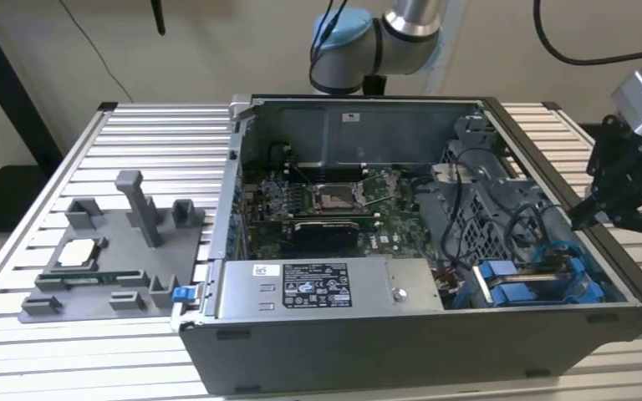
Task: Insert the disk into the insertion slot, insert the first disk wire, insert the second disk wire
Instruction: 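Insert the second disk wire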
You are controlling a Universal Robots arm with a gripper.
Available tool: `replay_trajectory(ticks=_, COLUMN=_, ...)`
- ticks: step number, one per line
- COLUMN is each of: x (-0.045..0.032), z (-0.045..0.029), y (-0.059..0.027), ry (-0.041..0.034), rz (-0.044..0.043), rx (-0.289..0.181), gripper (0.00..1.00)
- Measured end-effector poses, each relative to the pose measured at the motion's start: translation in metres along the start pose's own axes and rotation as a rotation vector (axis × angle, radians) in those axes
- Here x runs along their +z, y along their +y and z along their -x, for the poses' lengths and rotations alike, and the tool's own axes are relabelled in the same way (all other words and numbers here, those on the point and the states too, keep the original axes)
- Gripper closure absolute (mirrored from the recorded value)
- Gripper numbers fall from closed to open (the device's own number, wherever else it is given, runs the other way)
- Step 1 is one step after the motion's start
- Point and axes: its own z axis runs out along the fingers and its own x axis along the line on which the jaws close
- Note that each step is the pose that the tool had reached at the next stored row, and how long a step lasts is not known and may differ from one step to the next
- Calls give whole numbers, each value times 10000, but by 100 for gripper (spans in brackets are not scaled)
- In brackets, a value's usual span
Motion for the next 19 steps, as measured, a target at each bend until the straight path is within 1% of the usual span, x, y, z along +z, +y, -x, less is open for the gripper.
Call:
replay_trajectory(ticks=2, x=-60, z=13, y=55, ry=-55, rz=3, rx=-2, gripper=100)
replay_trajectory(ticks=4, x=-103, z=22, y=119, ry=-115, rz=6, rx=-3, gripper=100)
replay_trajectory(ticks=6, x=-134, z=28, y=188, ry=-154, rz=9, rx=-6, gripper=100)
replay_trajectory(ticks=7, x=-139, z=28, y=223, ry=-163, rz=9, rx=-6, gripper=100)
replay_trajectory(ticks=8, x=-142, z=28, y=237, ry=-160, rz=8, rx=-5, gripper=100)
replay_trajectory(ticks=11, x=-146, z=30, y=237, ry=-161, rz=9, rx=-7, gripper=100)
replay_trajectory(ticks=12, x=-148, z=31, y=237, ry=-159, rz=9, rx=-7, gripper=0)
replay_trajectory(ticks=13, x=-149, z=31, y=233, ry=-158, rz=10, rx=-8, gripper=0)
replay_trajectory(ticks=15, x=-145, z=30, y=196, ry=-153, rz=8, rx=-6, gripper=0)
replay_trajectory(ticks=17, x=-123, z=20, y=137, ry=-120, rz=4, rx=-6, gripper=0)
replay_trajectory(ticks=19, x=-107, z=7, y=79, ry=-69, rz=-2, rx=-5, gripper=0)
